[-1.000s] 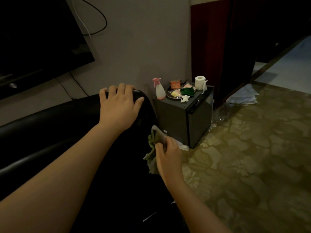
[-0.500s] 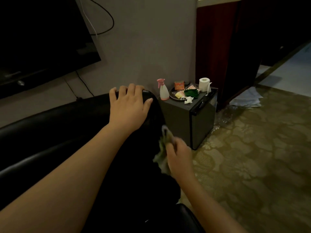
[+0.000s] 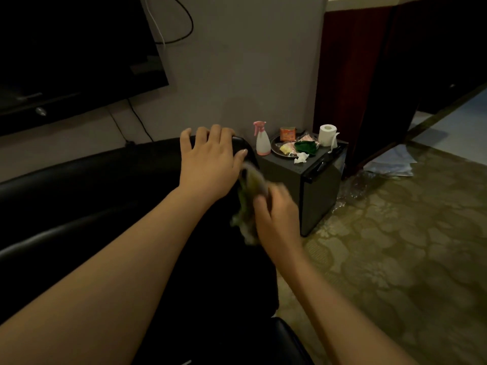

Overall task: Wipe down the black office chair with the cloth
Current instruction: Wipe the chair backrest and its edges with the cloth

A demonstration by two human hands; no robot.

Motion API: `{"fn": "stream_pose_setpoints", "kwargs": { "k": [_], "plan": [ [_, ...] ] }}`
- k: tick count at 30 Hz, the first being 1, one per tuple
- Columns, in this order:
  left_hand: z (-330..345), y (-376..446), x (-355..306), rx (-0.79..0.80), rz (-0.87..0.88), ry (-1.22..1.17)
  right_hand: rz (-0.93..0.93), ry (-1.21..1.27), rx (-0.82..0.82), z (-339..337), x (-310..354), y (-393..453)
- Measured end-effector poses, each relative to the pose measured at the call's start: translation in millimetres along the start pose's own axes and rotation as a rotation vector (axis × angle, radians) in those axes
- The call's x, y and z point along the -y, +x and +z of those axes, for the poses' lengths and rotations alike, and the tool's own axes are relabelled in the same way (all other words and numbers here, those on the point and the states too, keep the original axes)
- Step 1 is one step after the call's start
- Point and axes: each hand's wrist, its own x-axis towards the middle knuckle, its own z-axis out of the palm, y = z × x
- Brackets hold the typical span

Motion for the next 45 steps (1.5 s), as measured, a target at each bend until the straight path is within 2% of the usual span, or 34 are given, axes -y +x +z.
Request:
{"fn": "stream_pose_setpoints", "kwargs": {
  "k": [3,6,8,12,15,17,21,24,26,33,37,39,40,42,44,45],
  "plan": [
    [1,1,2,0.007,0.001,-0.018,-0.089,0.069,-0.111,6,17,15],
    [1,2,5,0.004,0.012,-0.038,-0.029,0.014,-0.094,19,-9,-13],
    [0,0,8,0.003,0.005,-0.03,0.115,-0.068,0.025,20,-35,-36],
    [0,-3,10,-0.013,-0.033,-0.011,0.3,-0.332,0.483,-6,-91,-78],
    [2,-3,10,-0.022,-0.04,-0.016,0.453,-0.335,0.552,-23,-112,-124],
    [4,-7,11,-0.032,-0.044,-0.014,0.481,-0.371,0.603,-27,-122,-154],
    [10,-39,8,-0.079,-0.045,-0.093,0.293,-0.411,0.756,-23,-131,-202],
    [24,-95,11,-0.102,-0.017,-0.108,0.164,-0.458,0.759,-10,-132,-229],
    [40,-139,20,-0.083,-0.023,-0.139,0.153,-0.484,0.762,3,-142,-246],
    [139,-289,47,0.149,-0.086,-0.159,0.096,-0.755,0.951,74,-204,-322],
    [196,-362,50,0.304,-0.104,-0.154,-0.054,-0.685,0.954,105,-209,-380],
    [211,-390,48,0.36,-0.152,-0.201,-0.205,-0.677,1.104,102,-203,-415],
    [216,-401,46,0.381,-0.173,-0.228,-0.259,-0.67,1.243,94,-202,-431],
    [222,-419,43,0.409,-0.191,-0.262,-0.38,-0.607,1.368,67,-199,-449],
    [224,-431,43,0.447,-0.197,-0.276,-0.452,-0.631,1.409,35,-211,-450],
    [223,-434,44,0.463,-0.202,-0.28,-0.456,-0.694,1.349,20,-222,-446]
  ]
}}
